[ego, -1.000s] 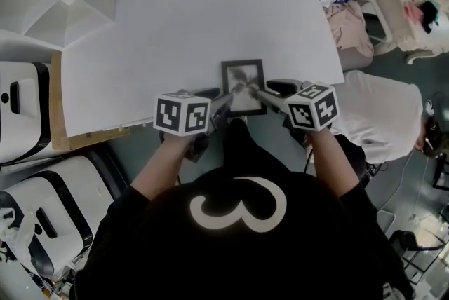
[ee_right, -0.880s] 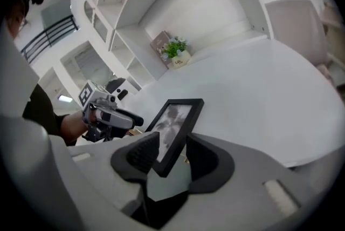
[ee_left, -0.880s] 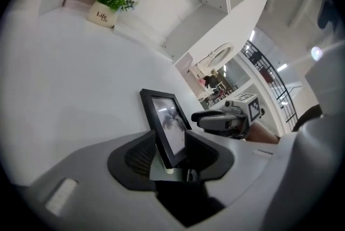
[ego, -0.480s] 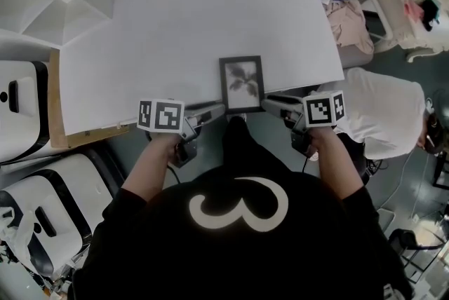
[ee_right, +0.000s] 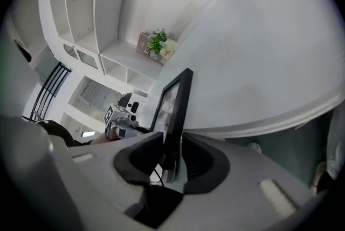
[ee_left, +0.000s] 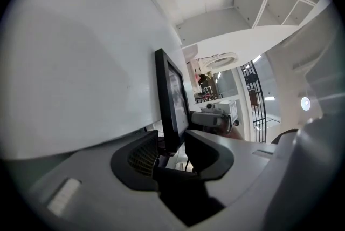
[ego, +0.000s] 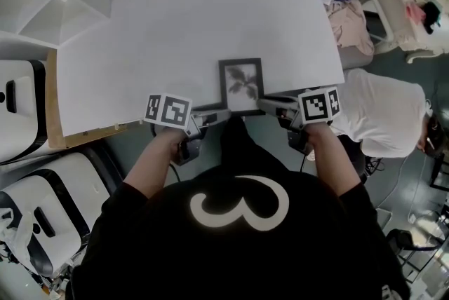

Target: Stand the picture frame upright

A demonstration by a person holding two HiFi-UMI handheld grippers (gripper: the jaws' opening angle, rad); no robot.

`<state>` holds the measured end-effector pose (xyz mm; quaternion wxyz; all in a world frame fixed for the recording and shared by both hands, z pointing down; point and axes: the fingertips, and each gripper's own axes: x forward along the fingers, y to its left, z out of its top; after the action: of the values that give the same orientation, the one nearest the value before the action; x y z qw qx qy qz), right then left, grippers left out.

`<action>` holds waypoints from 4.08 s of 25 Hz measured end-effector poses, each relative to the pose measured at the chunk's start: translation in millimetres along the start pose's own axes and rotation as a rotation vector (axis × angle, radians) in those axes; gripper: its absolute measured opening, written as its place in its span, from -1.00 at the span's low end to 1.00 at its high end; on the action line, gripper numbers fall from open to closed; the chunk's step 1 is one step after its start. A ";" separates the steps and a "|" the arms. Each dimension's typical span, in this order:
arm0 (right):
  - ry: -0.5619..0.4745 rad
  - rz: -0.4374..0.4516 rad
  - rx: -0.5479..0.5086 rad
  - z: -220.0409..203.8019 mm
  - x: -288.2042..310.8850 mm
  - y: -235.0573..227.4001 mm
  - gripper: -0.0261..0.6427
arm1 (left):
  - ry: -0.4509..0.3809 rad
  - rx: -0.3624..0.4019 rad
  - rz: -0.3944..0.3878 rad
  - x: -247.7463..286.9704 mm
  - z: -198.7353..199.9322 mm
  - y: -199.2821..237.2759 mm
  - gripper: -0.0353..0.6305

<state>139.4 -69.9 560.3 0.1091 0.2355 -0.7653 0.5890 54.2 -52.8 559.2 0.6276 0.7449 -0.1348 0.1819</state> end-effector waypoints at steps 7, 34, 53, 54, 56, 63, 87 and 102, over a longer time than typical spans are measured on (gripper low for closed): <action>0.034 -0.011 -0.026 -0.7 0.4 0.4 -0.61 | 0.035 -0.017 -0.019 7.7 -1.7 -1.8 -0.55; -0.017 -0.256 -0.691 87.2 -11.1 53.2 -0.61 | 0.011 0.407 0.205 -24.8 70.6 -48.2 -0.60; -0.184 -0.476 -0.888 207.8 -3.5 38.1 -0.63 | -0.097 0.835 0.481 -26.8 208.7 -44.3 -0.59; -0.188 -0.486 -0.888 212.9 -2.5 35.1 -0.64 | -0.102 0.848 0.483 -25.4 215.7 -41.9 -0.59; -0.201 -0.506 -0.893 223.5 -0.4 29.8 -0.64 | -0.110 0.882 0.489 -22.1 229.0 -37.0 -0.59; -0.200 -0.558 -0.907 248.9 11.6 5.2 -0.64 | -0.103 0.997 0.530 -6.9 263.9 -15.9 -0.59; -0.177 -0.552 -0.879 262.5 28.7 -22.5 -0.64 | -0.060 0.907 0.524 11.0 279.0 23.4 -0.52; -0.198 -0.515 -0.882 252.3 16.5 -8.3 -0.45 | -0.154 0.850 0.496 -7.0 271.8 3.8 -0.23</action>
<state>157.1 -315.8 503.4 0.2667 0.4024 -0.8646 0.1394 74.0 -321.1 519.8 0.1945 0.8915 -0.2679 0.3093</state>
